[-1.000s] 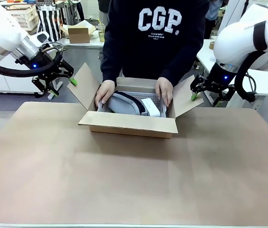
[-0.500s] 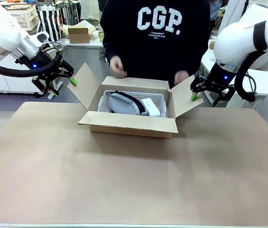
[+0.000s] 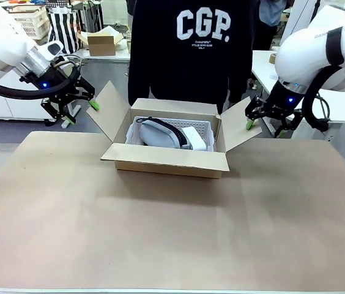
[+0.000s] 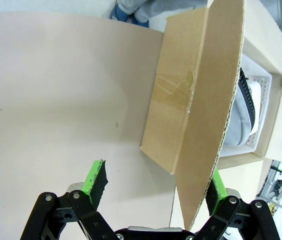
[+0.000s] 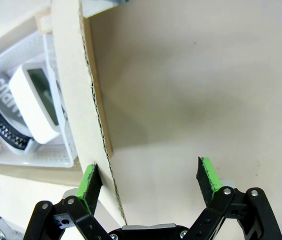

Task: Pack the gift set into the box.
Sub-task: Lift both hands away from the flaps of the Package Box.

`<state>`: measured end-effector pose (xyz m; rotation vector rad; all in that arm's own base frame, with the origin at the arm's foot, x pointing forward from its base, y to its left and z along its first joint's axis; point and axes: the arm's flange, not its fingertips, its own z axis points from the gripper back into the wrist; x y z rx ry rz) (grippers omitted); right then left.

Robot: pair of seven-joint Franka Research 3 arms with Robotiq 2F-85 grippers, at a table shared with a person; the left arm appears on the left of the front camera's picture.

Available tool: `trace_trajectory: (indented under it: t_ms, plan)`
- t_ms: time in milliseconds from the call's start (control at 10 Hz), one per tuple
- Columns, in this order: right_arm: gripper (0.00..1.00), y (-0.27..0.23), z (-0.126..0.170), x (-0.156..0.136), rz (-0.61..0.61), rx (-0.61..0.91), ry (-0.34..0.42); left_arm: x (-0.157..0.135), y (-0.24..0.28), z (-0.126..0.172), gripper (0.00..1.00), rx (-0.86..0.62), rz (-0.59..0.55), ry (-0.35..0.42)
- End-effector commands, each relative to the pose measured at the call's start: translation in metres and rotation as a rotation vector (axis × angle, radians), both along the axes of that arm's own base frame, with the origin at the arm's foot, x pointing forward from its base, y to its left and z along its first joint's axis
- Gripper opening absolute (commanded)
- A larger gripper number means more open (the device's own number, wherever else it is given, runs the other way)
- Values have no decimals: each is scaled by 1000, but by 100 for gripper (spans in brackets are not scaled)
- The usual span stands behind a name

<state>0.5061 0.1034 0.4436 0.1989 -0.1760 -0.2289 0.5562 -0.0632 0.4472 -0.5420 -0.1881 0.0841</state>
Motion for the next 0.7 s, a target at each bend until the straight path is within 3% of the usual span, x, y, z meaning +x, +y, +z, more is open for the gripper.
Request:
trace_trajectory:
  t_ms: [0, 600]
  plan:
    - [100, 0, 3, 1, -4, -11, 2, 1, 0, 1, 100, 1, 8, -4]
    - [100, 0, 3, 1, -4, -11, 2, 1, 0, 1, 100, 1, 8, -4]
